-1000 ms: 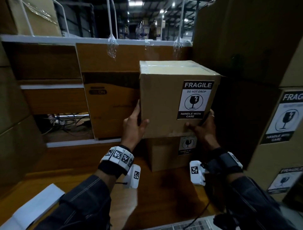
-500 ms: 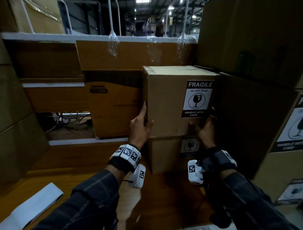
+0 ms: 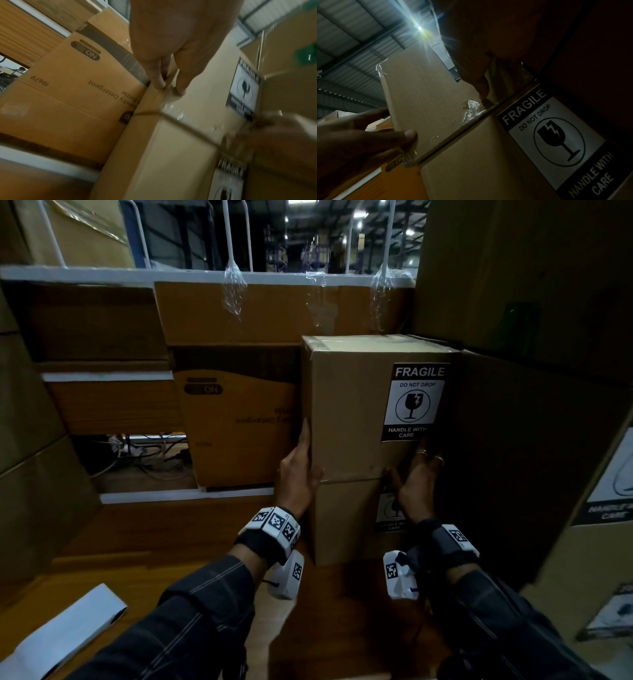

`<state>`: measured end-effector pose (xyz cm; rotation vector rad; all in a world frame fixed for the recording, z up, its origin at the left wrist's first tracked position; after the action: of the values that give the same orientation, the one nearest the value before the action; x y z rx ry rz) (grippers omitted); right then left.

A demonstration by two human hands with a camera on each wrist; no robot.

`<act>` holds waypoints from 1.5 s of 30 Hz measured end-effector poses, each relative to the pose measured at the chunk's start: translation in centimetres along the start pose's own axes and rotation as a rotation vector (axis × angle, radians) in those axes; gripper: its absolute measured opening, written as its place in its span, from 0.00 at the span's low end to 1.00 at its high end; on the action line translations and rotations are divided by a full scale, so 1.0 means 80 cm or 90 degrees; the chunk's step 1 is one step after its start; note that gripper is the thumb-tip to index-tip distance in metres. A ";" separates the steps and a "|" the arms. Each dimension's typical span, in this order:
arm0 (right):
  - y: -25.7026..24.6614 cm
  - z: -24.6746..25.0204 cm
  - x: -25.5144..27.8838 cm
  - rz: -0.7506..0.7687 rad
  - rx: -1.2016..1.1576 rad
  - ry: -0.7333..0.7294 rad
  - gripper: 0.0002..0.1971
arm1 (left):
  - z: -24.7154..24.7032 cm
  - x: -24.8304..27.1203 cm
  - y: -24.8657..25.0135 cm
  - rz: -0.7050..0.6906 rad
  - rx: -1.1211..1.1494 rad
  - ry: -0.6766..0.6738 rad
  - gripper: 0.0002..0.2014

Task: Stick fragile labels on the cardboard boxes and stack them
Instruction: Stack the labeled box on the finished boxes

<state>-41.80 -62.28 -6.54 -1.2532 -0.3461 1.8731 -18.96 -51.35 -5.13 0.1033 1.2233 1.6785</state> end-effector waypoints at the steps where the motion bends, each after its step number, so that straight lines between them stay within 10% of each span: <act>1: 0.002 -0.001 -0.003 -0.002 0.005 -0.004 0.45 | -0.005 0.004 -0.007 0.003 -0.014 -0.004 0.52; 24: -0.023 -0.027 0.058 0.024 0.000 0.017 0.40 | 0.010 0.023 -0.080 0.193 0.068 -0.079 0.49; 32: -0.090 -0.106 0.171 0.135 -0.168 -0.122 0.19 | 0.147 0.133 -0.146 0.194 0.001 0.052 0.31; 45: -0.287 -0.295 0.261 0.201 -0.308 -0.357 0.17 | 0.448 0.282 -0.263 0.309 -0.094 0.293 0.24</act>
<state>-13.55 -37.32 -16.34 -1.1013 -0.9959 2.5062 4.58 -11.33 -13.86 -0.0923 1.4856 2.2989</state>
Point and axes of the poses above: each hand's wrist, its own x-axis away from the middle knuckle, its own z-axis out of the back of the hand, y = z × x, the point moved 8 cm from there along -x, towards the middle knuckle, and after that the axes turned 11 degrees about z, right-handed, at the moved point
